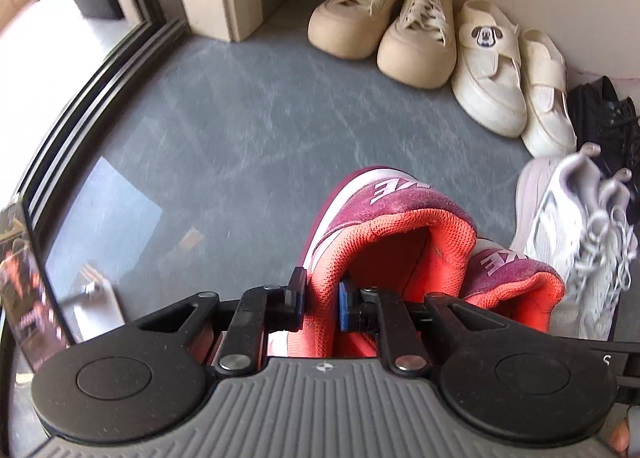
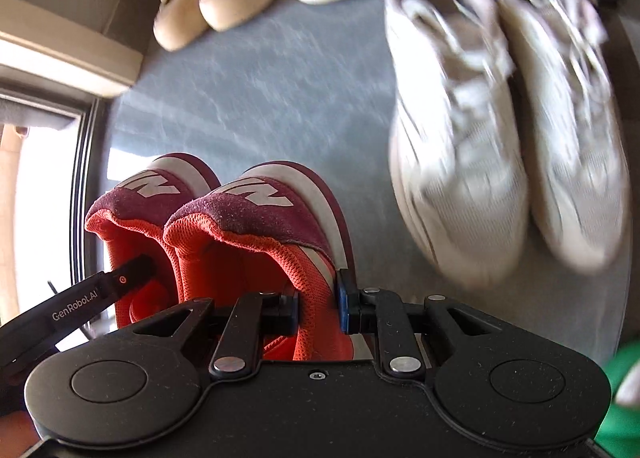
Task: Organize scattered shoes
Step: 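Carry the red sneakers in front of the beige and cream shoes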
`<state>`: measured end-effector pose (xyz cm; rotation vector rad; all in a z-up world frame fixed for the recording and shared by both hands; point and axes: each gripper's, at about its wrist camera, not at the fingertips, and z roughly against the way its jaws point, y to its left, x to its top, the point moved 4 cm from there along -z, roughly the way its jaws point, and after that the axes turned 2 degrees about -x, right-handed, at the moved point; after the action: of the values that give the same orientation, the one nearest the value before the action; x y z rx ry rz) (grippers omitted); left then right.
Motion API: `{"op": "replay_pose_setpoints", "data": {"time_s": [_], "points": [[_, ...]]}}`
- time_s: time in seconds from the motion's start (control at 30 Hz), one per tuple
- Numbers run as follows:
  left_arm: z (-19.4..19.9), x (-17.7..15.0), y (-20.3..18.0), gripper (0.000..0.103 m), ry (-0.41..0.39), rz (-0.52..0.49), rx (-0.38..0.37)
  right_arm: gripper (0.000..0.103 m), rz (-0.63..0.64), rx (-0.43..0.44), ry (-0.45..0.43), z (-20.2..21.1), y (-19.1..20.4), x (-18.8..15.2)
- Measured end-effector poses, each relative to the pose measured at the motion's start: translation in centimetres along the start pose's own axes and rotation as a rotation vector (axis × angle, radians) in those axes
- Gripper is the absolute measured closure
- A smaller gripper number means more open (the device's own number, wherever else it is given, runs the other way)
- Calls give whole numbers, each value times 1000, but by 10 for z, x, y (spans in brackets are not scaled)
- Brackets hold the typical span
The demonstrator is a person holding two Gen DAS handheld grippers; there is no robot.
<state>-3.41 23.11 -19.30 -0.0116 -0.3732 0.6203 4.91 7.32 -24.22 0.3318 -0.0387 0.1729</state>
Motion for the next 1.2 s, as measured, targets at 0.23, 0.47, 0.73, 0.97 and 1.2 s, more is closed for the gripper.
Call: {"op": "replay_pose_setpoints", "data": {"time_s": [0.23,0.47,0.73,0.97,1.2], "points": [[-33,50,-10,90,-16,16,-48,86,-5,-24,-44,-14,12,67],[-71,76,-19,90,4,27,-89,86,-10,-56,-41,-27,-1,107],[-99,91,-29,89,18,47,-117,86,-46,-63,-34,-36,-16,130],[-109,106,-28,89,5,62,-135,86,-61,-74,-57,-40,-21,153],[-112,108,-33,87,-20,62,-143,85,-62,-65,-56,-47,-28,160]]}}
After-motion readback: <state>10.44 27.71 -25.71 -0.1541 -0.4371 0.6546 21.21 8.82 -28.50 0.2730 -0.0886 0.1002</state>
